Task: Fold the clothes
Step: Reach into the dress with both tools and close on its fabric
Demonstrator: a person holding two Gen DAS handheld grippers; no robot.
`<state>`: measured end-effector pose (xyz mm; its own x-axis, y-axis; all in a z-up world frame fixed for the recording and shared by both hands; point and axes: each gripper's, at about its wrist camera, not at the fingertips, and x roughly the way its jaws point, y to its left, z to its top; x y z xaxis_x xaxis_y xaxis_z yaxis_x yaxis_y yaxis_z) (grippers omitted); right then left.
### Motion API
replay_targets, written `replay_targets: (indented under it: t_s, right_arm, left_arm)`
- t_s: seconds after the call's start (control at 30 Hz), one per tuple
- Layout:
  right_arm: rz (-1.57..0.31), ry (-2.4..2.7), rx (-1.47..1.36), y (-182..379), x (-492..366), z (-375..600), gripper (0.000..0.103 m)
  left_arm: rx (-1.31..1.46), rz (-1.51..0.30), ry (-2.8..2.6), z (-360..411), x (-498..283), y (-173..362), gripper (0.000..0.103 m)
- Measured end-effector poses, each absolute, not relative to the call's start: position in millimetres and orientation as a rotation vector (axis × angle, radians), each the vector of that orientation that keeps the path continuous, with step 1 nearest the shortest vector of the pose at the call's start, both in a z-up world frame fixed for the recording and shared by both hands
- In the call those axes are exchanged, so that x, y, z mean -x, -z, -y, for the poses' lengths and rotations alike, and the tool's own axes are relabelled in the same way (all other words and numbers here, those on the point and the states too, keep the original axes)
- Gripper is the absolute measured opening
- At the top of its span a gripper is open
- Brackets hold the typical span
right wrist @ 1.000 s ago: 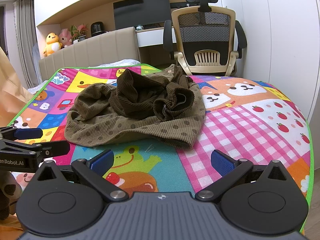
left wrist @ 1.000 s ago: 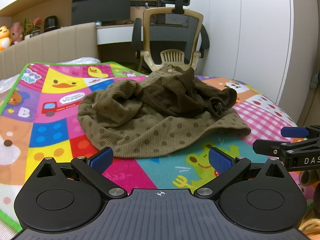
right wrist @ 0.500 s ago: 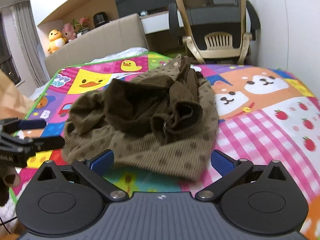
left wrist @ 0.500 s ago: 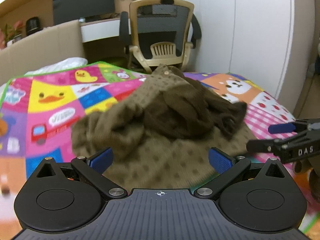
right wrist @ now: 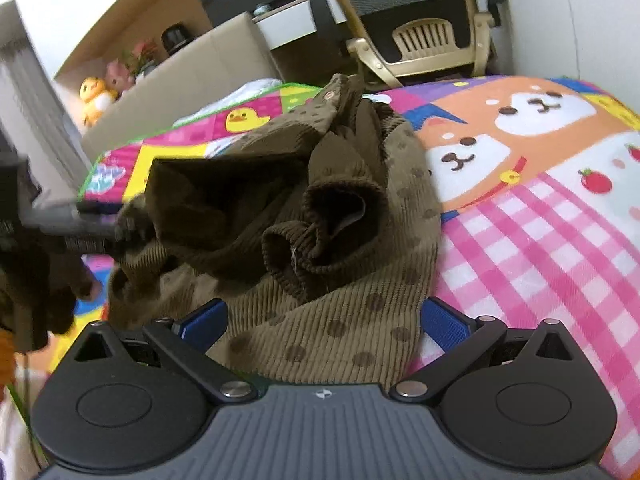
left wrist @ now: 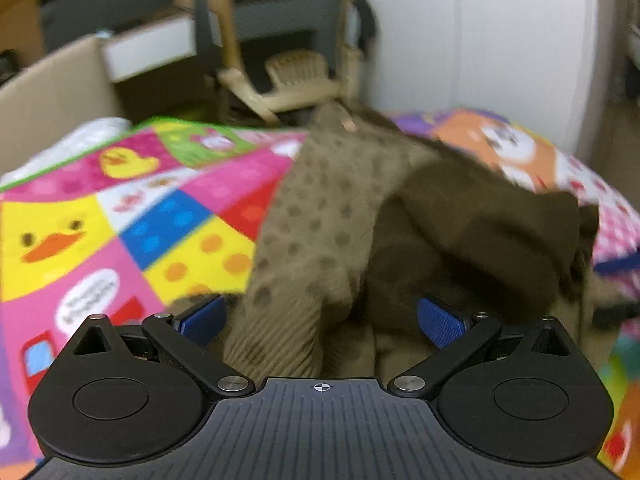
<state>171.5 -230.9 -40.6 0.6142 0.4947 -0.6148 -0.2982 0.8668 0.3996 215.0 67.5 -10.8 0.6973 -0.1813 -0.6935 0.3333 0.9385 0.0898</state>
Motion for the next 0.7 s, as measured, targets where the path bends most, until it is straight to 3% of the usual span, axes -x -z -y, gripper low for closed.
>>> replay_targets:
  t_s: [0.2, 0.37, 0.53, 0.6, 0.63, 0.67, 0.7]
  right_arm:
    - [-0.78, -0.442, -0.21, 32, -184, 233, 0.103]
    - [-0.774, -0.424, -0.16, 24, -194, 236, 0.102]
    - [-0.735, -0.453, -0.053, 31, -186, 221, 0.082]
    - [-0.718, -0.467, -0.008, 34, -182, 215, 0.071]
    - [-0.709, -0.473, 0.014, 36, -181, 212, 0.061]
    - [-0.705, -0.486, 0.029, 36, -179, 209, 0.055]
    - [-0.704, -0.502, 0.037, 35, -177, 208, 0.044]
  left_arm:
    - [-0.224, -0.757, 0.266, -93, -220, 29, 0.103]
    - [-0.351, -0.652, 0.274, -80, -216, 26, 0.103]
    - [-0.384, -0.662, 0.266, -76, -222, 30, 0.101]
    - [-0.33, -0.701, 0.273, -81, -226, 31, 0.078]
    - [-0.295, -0.721, 0.289, -83, -226, 32, 0.055]
    - [-0.262, -0.734, 0.31, -83, -225, 32, 0.039]
    - [-0.249, -0.74, 0.318, -81, -222, 31, 0.032]
